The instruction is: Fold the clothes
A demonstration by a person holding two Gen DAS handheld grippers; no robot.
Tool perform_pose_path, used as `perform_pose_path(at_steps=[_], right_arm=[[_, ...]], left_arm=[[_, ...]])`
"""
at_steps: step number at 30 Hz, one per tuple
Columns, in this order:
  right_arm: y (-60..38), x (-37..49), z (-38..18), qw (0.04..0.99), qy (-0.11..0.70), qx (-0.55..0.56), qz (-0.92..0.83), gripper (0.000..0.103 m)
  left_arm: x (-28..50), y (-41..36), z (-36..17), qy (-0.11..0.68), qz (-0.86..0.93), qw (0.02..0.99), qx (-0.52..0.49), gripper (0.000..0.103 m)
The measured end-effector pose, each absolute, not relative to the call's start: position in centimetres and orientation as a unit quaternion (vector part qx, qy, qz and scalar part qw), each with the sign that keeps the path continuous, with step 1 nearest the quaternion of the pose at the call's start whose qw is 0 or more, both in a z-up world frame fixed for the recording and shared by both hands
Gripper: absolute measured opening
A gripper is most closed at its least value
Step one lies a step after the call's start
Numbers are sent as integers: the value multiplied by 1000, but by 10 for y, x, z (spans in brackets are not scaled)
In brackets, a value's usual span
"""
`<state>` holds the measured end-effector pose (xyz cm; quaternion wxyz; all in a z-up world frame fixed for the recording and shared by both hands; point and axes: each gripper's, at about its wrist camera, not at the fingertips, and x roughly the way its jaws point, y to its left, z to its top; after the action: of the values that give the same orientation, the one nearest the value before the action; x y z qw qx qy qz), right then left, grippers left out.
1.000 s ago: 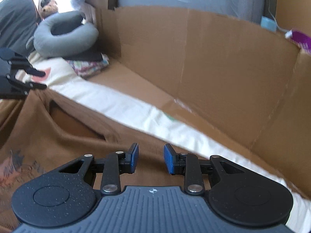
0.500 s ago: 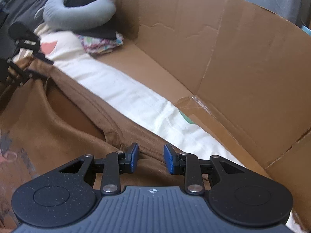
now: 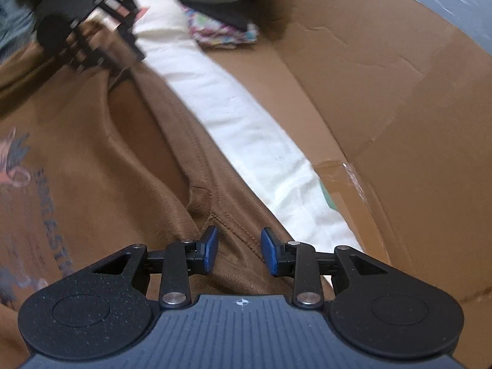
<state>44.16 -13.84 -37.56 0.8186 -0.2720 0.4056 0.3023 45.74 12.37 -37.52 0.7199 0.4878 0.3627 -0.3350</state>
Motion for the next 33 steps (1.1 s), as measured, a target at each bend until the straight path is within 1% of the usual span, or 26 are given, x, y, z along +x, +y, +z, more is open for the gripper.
perform_pose_path(at_steps=[2,4,5,6,7,10,12,13,19,22,25,30,32,33], right_arm=[[-136,444,-379,812,408,-279,309,38],[-136,444,-382,811,408,-278,313,38],[-136,444,-383,811,408,-277,315,37],[-137,444,-384,812,408,-273,315,35],[-137,443,-385,813,409,-269,316,31],[-136,442,-382,813,408,-268,318,23],[-135,442,-379,814,407,-265,317,6],[-134,443,-377,820,404,-262,311,5],[-133,449,-368,847,379,-251,276,4],[-135,459,-367,857,380,-234,257,4],[-136,466,-367,864,380,-222,244,4],[-136,469,-371,866,383,-212,241,4],[-137,470,-373,867,385,-207,240,4],[-137,470,-374,867,386,-205,239,4]], left_arm=[[460,125,-377,367,-343,717,483,25],[461,125,-380,371,-349,714,480,17],[461,125,-381,372,-352,713,479,15],[460,125,-383,372,-353,712,479,10],[459,124,-385,371,-355,711,481,8],[454,124,-386,357,-356,708,495,7],[457,129,-381,352,-340,725,484,5],[458,131,-378,349,-332,734,478,0],[466,142,-366,334,-295,773,451,0],[471,141,-364,328,-272,784,450,1],[473,143,-357,333,-270,795,429,4],[458,142,-354,332,-320,776,430,5],[454,135,-359,334,-334,765,437,9],[455,134,-362,338,-337,761,438,14]])
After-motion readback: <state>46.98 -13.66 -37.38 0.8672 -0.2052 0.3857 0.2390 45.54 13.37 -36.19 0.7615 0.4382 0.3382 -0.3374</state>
